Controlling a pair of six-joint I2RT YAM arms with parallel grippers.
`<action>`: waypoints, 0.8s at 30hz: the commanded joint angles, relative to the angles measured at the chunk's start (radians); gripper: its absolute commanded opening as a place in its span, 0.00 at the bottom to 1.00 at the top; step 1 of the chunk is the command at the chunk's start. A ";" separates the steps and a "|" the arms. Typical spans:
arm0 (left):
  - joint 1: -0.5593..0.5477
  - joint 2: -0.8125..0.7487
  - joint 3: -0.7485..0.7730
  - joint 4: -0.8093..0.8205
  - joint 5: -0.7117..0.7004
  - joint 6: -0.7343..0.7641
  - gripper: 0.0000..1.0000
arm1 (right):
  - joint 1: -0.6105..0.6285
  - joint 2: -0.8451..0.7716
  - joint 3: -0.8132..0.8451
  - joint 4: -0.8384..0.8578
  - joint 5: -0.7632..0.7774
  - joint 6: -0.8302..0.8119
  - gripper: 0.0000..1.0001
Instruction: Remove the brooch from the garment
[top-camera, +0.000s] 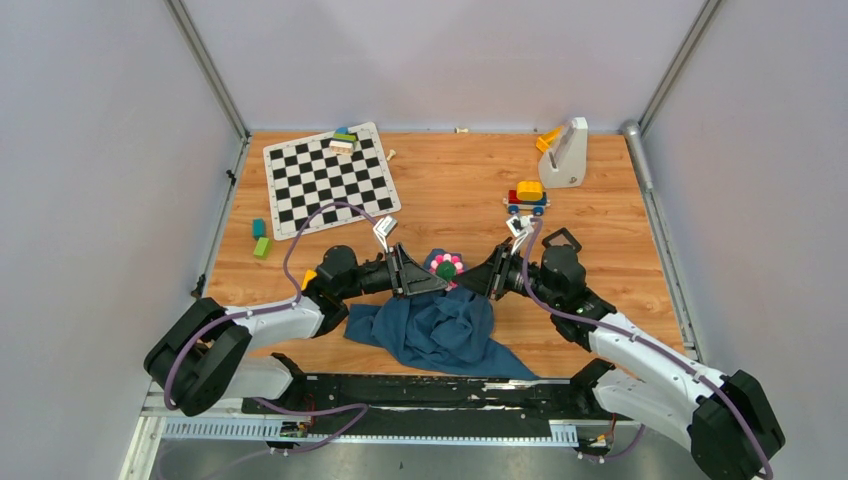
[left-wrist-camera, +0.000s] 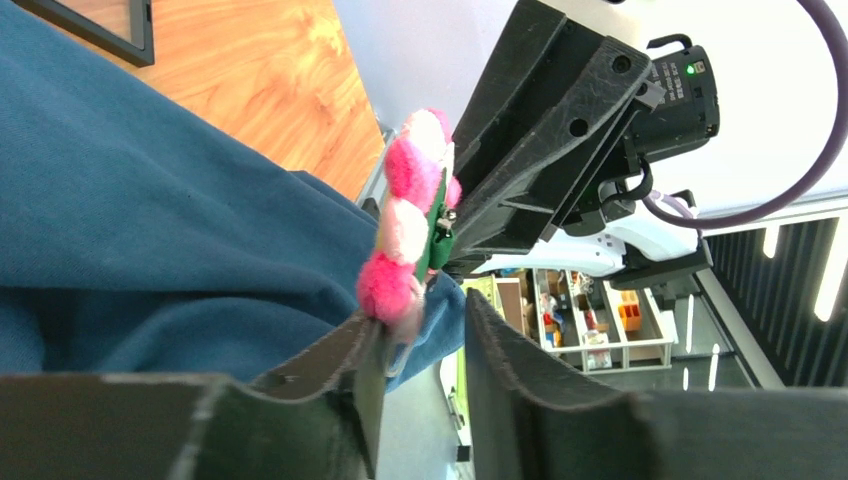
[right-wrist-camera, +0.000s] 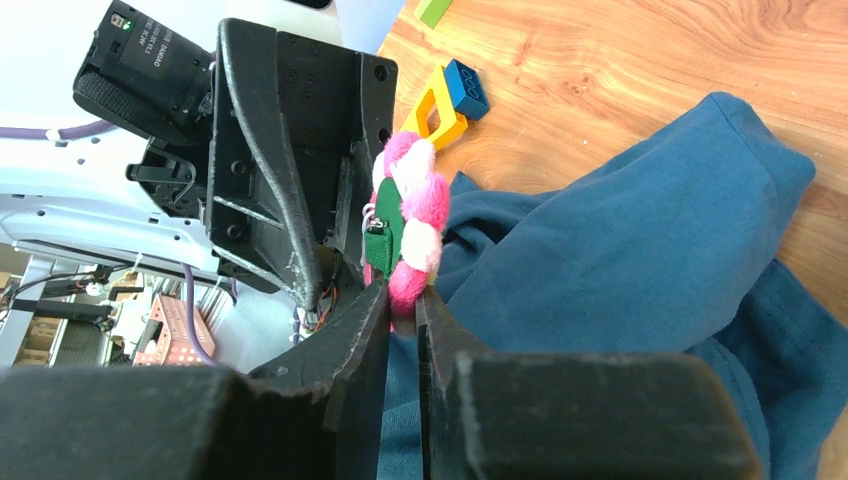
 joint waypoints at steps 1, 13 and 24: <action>-0.001 -0.020 0.005 0.060 0.005 0.022 0.52 | -0.006 0.006 0.036 0.057 -0.015 0.013 0.15; -0.001 0.009 0.036 0.035 -0.034 0.063 0.41 | -0.007 0.039 0.025 0.099 -0.079 0.055 0.13; -0.001 -0.001 0.031 0.004 -0.054 0.080 0.07 | -0.006 -0.002 0.002 0.102 -0.093 0.049 0.31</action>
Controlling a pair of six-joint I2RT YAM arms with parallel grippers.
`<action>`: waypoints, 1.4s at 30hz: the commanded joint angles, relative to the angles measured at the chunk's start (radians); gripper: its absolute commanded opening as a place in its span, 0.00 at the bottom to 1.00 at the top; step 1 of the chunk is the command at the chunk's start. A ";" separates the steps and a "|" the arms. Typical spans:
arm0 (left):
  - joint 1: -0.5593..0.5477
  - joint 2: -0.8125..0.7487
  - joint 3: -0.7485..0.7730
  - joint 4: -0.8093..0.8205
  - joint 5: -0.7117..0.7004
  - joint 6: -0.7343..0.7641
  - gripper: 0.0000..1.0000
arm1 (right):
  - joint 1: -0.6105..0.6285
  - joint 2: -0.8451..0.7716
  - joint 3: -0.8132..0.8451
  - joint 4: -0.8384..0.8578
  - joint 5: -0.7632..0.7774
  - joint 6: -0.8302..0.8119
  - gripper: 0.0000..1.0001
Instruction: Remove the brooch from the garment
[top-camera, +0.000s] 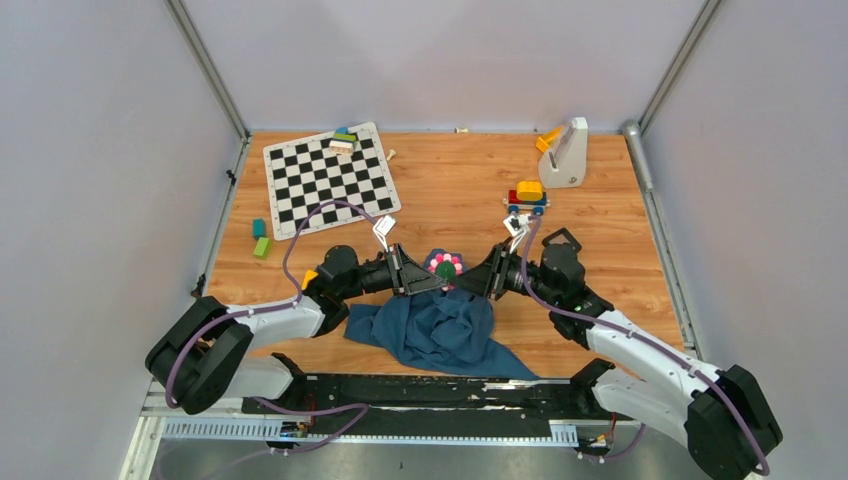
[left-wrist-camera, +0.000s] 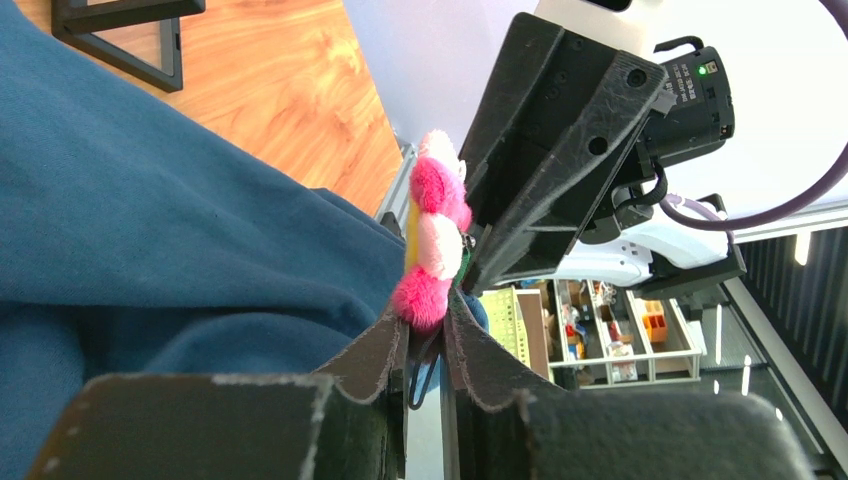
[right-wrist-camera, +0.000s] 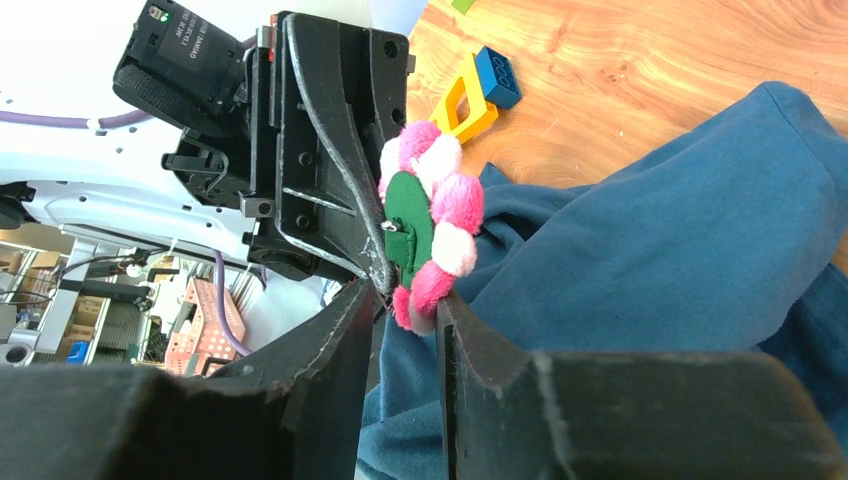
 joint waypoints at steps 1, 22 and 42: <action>-0.001 -0.011 0.029 -0.001 -0.019 0.032 0.06 | -0.001 -0.046 0.000 0.052 -0.023 0.000 0.32; -0.002 0.002 0.030 0.072 0.040 -0.005 0.00 | -0.002 -0.087 -0.022 0.070 -0.021 -0.065 0.42; -0.001 0.017 0.021 0.210 0.134 -0.108 0.00 | -0.025 -0.098 -0.049 0.193 -0.161 -0.103 0.65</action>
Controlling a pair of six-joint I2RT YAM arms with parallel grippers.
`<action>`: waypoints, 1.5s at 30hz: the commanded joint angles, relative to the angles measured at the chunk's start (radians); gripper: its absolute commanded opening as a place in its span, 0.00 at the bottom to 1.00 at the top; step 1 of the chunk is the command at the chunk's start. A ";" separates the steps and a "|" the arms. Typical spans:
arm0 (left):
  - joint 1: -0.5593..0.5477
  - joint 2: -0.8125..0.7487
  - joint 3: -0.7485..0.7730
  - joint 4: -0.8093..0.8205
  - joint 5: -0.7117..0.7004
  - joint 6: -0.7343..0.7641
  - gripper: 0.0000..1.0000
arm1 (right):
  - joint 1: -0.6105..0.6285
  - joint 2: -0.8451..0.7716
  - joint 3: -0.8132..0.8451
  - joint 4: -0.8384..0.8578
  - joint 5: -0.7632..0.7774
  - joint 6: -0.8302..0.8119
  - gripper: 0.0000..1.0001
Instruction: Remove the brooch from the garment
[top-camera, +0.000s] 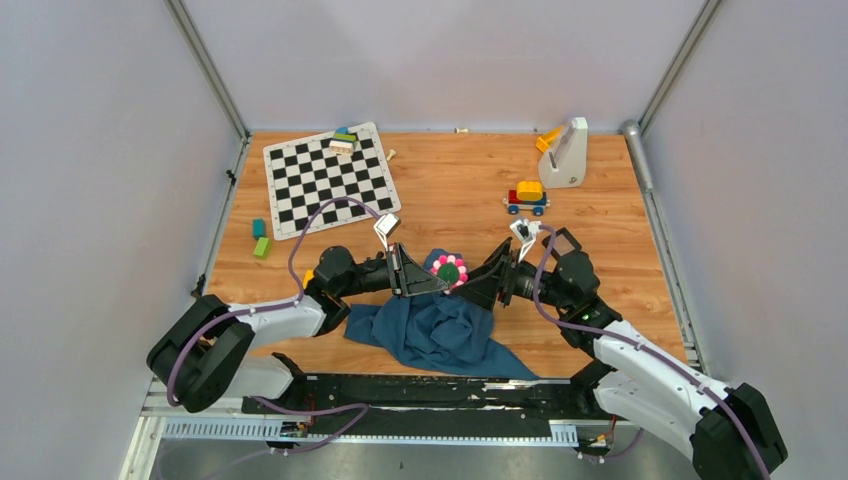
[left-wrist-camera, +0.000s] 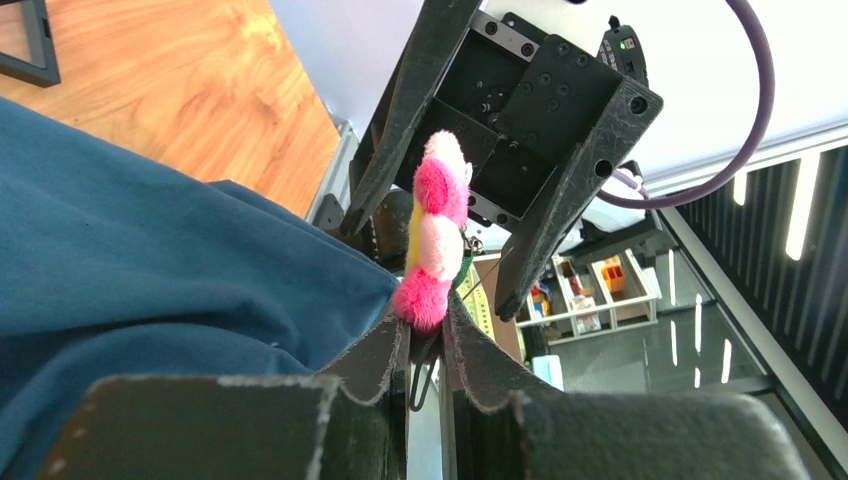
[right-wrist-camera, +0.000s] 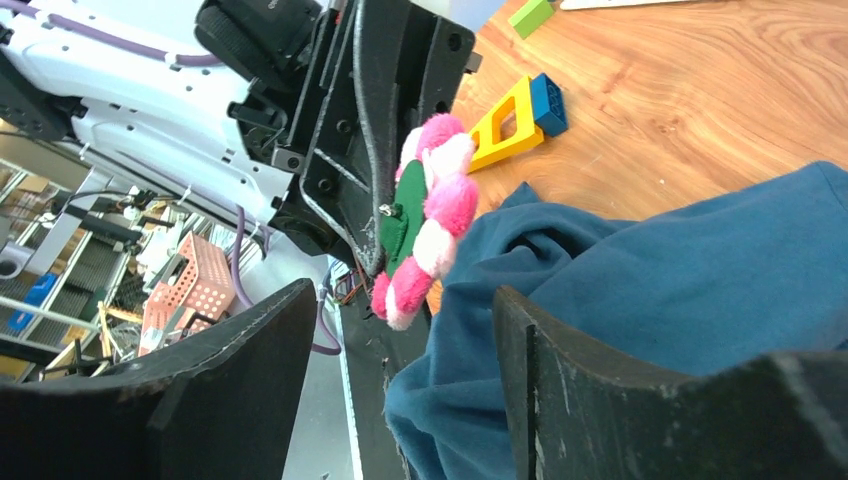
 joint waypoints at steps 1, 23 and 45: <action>0.000 0.011 0.016 0.081 0.035 -0.027 0.00 | -0.004 0.003 0.008 0.093 -0.058 -0.023 0.64; -0.021 0.036 0.011 0.162 0.086 -0.048 0.00 | -0.004 0.009 0.035 0.107 -0.078 0.030 0.50; -0.044 0.063 0.026 0.188 0.094 -0.053 0.00 | -0.005 0.034 0.043 0.110 -0.092 0.058 0.46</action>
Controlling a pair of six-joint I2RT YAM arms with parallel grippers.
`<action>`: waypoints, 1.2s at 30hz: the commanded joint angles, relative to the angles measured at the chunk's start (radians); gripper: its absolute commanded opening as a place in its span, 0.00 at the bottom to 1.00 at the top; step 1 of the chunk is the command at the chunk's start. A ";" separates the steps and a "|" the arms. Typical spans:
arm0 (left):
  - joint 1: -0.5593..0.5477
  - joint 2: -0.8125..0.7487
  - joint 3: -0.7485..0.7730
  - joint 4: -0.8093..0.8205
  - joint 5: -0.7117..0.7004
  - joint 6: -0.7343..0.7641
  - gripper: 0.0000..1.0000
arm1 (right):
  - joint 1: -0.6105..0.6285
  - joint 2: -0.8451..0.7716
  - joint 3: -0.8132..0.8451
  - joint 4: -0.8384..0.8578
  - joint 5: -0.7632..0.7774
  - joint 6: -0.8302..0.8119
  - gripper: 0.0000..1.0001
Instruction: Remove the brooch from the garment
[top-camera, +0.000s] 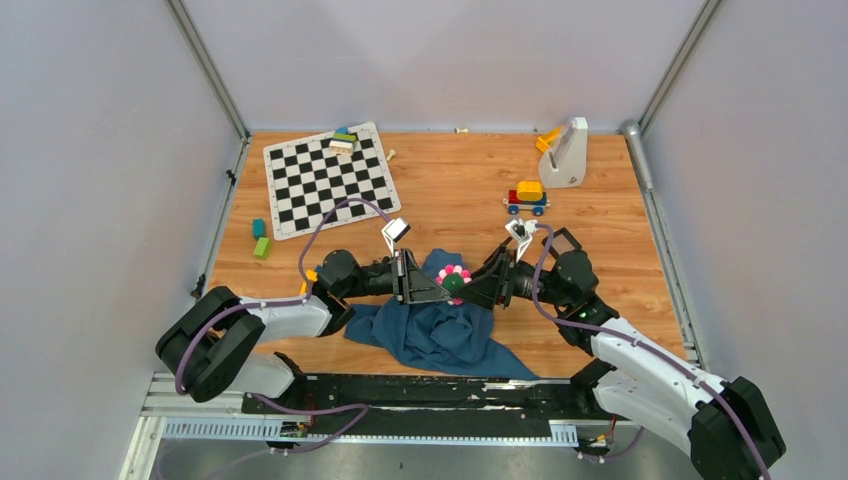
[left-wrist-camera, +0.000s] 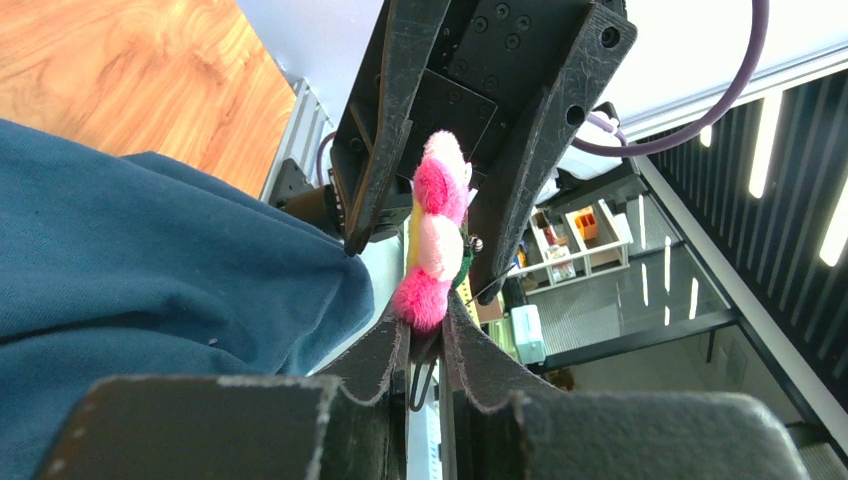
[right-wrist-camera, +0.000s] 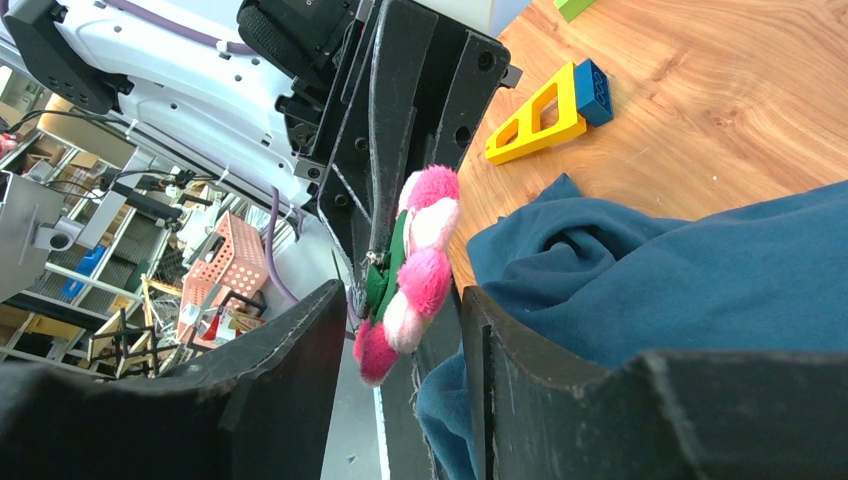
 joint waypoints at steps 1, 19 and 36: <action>-0.004 -0.002 0.026 0.055 0.014 -0.006 0.00 | -0.004 0.000 0.038 0.043 -0.009 0.008 0.45; -0.005 -0.005 0.028 0.053 0.010 -0.007 0.00 | -0.004 -0.009 0.044 0.020 -0.024 -0.005 0.49; -0.015 -0.011 0.037 0.023 0.015 0.016 0.00 | -0.004 0.016 0.057 -0.014 -0.020 -0.005 0.44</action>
